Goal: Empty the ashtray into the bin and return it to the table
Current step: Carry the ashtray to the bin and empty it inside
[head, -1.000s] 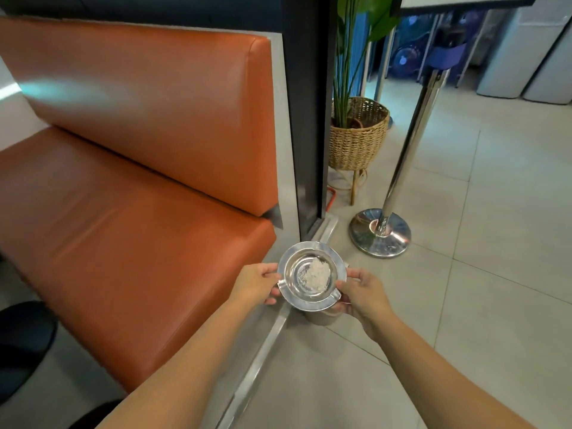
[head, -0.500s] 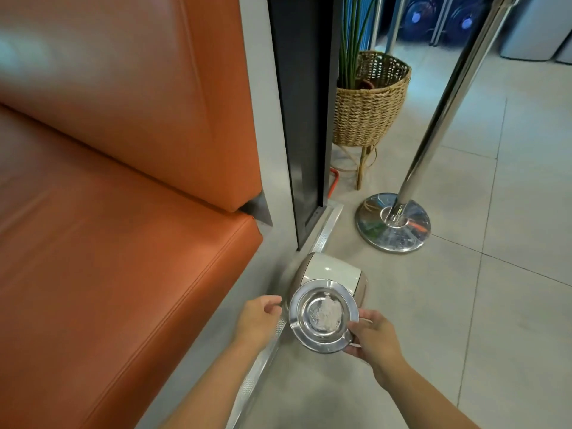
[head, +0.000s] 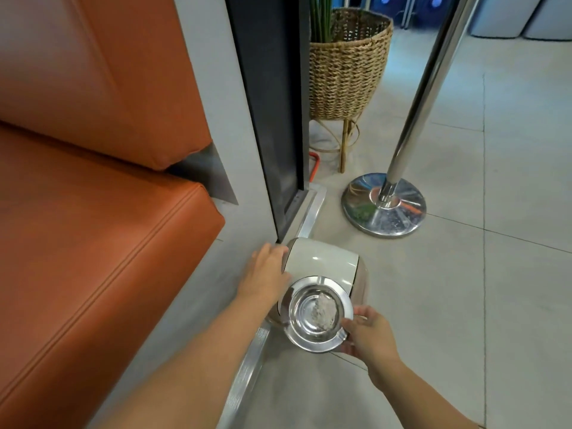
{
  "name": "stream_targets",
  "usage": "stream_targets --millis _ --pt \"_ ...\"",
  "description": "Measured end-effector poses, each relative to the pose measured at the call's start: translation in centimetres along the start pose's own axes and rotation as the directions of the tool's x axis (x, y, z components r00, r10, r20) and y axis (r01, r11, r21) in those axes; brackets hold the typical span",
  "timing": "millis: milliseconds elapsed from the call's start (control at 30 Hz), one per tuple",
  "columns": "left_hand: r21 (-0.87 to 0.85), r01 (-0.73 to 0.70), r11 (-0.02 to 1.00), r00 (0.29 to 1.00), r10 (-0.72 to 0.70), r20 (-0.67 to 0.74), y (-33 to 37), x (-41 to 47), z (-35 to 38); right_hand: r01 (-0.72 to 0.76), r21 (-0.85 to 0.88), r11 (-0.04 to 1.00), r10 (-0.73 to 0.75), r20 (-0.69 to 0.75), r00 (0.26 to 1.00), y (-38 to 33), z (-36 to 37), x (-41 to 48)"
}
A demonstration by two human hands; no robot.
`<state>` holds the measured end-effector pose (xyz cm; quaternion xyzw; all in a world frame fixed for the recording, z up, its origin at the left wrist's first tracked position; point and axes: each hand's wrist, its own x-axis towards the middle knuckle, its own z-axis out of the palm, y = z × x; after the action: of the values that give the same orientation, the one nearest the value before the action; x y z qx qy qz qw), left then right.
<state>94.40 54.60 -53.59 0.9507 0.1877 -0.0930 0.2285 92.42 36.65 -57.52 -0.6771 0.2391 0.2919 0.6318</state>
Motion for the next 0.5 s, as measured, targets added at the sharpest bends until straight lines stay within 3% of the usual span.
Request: stream_targets --millis 100,267,500 --pt "0.185 -0.138 0.973 0.990 0.141 -0.006 -0.2 2.4 1.5 0.007 -0.025 1.000 -0.006 0.021 1.000 0.9 0.0 1.3" --pt "0.430 -0.294 0.854 0.956 0.275 0.107 0.1 6.3 3.3 0.010 -0.051 0.999 -0.004 0.105 0.995 1.4 -0.4 2.7" --pt "0.453 -0.354 0.818 0.935 0.312 0.168 -0.5 8.2 3.6 0.055 -0.062 0.997 -0.049 0.107 0.993 1.7 -0.5 3.4"
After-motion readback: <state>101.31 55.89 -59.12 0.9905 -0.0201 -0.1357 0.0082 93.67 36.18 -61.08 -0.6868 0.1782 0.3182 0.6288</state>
